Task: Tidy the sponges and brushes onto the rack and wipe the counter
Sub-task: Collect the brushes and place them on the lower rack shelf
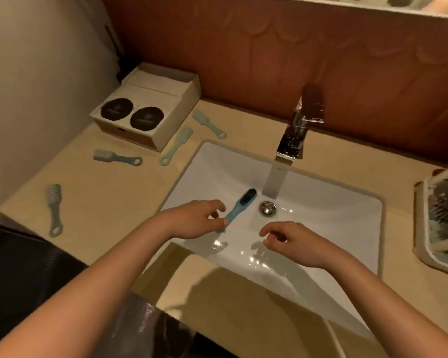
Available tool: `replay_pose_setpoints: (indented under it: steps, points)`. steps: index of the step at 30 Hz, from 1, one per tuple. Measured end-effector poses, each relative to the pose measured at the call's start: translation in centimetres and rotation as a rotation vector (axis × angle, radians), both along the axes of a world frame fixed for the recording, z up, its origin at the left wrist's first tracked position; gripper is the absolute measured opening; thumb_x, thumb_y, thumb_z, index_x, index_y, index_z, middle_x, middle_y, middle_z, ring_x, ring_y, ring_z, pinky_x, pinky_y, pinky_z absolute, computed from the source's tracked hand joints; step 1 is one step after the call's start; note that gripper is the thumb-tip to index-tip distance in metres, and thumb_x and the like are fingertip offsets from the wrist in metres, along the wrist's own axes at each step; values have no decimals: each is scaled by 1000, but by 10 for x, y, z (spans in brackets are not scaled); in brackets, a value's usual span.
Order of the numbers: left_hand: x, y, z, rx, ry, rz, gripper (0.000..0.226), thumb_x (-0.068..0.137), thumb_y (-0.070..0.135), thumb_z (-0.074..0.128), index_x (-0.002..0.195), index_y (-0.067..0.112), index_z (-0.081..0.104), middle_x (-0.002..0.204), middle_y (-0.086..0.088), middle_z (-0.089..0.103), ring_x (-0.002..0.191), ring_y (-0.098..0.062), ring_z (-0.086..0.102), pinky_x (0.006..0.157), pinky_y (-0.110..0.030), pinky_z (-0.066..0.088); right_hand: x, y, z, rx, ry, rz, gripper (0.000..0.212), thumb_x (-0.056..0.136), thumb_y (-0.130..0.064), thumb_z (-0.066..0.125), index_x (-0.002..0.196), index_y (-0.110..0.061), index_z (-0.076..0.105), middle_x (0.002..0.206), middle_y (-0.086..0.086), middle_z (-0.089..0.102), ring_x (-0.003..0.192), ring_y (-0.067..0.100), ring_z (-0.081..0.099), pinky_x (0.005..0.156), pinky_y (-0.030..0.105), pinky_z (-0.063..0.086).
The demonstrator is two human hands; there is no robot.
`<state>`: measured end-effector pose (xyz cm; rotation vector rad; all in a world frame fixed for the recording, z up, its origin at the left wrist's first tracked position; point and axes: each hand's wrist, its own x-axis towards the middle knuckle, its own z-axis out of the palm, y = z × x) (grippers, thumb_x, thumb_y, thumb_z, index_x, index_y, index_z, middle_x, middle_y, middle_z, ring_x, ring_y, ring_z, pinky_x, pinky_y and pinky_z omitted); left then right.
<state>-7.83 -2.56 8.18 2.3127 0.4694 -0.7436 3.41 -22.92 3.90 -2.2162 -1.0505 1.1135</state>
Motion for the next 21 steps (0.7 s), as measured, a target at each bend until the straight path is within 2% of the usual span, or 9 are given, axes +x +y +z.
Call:
replay_pose_setpoints:
  steps: [3, 8, 10, 12, 14, 17, 19, 21]
  points:
    - [-20, 45, -11, 69, -25, 107, 48, 94, 41, 45, 136, 18, 41, 138, -5, 48, 118, -21, 51, 100, -32, 41, -6, 47, -4, -4, 8, 46, 27, 94, -31, 49, 119, -22, 57, 86, -15, 53, 80, 1, 52, 69, 12, 40]
    - [-26, 114, -32, 119, -110, 377, 45, 93, 35, 50, 132, 12, 48, 131, -10, 54, 114, -26, 54, 93, -31, 42, 2, 122, -7, 6, -37, 63, 24, 94, -22, 48, 114, -15, 60, 76, -18, 51, 66, -2, 48, 58, 9, 37]
    - [-19, 136, -41, 135, -158, 495, 44, 93, 33, 51, 132, 13, 48, 125, -11, 59, 110, -26, 56, 90, -30, 43, 11, 147, -9, 12, -57, 28, 22, 94, -19, 49, 111, -14, 61, 81, -13, 58, 73, 3, 54, 65, 10, 40]
    - [-10, 153, -49, 188, -201, 575, 40, 92, 31, 52, 129, 14, 50, 120, -10, 61, 107, -26, 57, 88, -31, 44, 20, 168, -15, 22, -87, -34, 22, 93, -19, 50, 109, -14, 64, 97, -1, 64, 88, 15, 58, 77, 24, 45]
    - [0, 167, -55, 250, -241, 598, 35, 92, 30, 53, 123, 14, 54, 117, -10, 61, 104, -27, 58, 85, -35, 48, 28, 187, -23, 30, -114, -93, 24, 93, -17, 48, 111, -13, 63, 105, 6, 64, 92, 19, 58, 78, 28, 43]
    - [20, 189, -66, 311, -301, 619, 31, 90, 30, 57, 116, 12, 57, 114, -11, 56, 101, -30, 57, 83, -41, 50, 46, 217, -36, 17, -159, -175, 29, 93, -12, 43, 118, -13, 59, 101, 12, 66, 91, 25, 60, 77, 31, 45]
    - [30, 197, -74, 352, -310, 632, 30, 89, 31, 58, 113, 13, 57, 113, -10, 56, 103, -29, 56, 84, -43, 51, 59, 233, -41, 11, -204, -253, 31, 93, -12, 46, 122, -12, 57, 99, 13, 65, 89, 25, 58, 77, 31, 44]
    - [38, 198, -83, 442, -297, 586, 31, 89, 34, 58, 111, 11, 57, 113, -10, 56, 105, -28, 52, 84, -43, 50, 72, 245, -45, 3, -326, -304, 33, 91, -16, 52, 124, -13, 56, 108, 15, 62, 98, 29, 56, 82, 33, 44]
